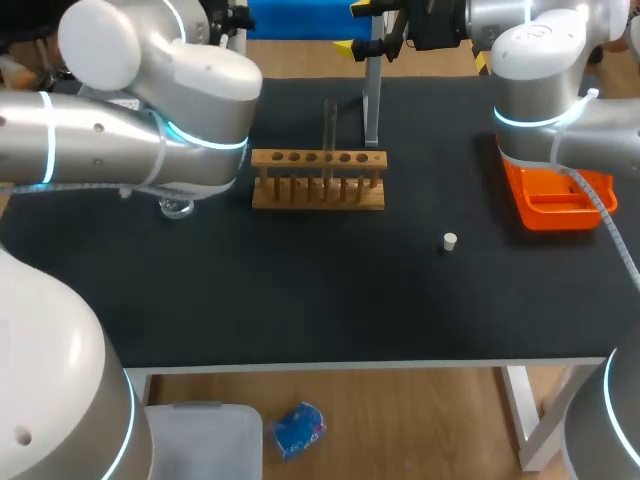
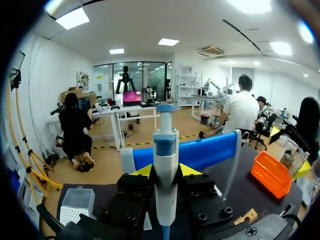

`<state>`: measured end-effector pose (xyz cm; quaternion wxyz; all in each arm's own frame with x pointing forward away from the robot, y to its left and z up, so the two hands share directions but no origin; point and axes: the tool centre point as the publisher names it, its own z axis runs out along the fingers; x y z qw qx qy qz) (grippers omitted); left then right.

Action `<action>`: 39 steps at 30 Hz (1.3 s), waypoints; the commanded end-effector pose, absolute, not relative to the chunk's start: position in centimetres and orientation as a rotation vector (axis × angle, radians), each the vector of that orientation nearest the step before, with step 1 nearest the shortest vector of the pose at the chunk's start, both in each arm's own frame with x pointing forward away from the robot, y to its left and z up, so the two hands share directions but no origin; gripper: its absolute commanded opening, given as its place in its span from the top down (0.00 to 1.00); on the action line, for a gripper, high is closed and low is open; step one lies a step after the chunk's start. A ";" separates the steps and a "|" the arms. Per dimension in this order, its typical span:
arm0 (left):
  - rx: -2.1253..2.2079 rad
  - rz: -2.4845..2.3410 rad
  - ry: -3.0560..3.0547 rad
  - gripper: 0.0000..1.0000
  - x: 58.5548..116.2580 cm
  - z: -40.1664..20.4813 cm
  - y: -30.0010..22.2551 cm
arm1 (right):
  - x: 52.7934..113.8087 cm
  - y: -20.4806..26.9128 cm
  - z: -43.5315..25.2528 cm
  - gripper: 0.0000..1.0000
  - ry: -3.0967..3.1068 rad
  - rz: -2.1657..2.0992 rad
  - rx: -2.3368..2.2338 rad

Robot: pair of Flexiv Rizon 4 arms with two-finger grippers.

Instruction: Invert the test tube, pick up the pipette, mount the tip to pipette, aspirate from beaker and dispense into the tube, eject the tip, return the pipette, and cap with the stopper.

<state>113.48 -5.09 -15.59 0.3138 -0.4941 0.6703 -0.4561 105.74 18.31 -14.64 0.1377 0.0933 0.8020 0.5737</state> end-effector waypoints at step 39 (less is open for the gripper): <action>-1.489 -1.041 1.697 1.00 117.8 -18.4 -5.9 | 105.8 18.2 -14.6 0.00 2.324 1.659 0.268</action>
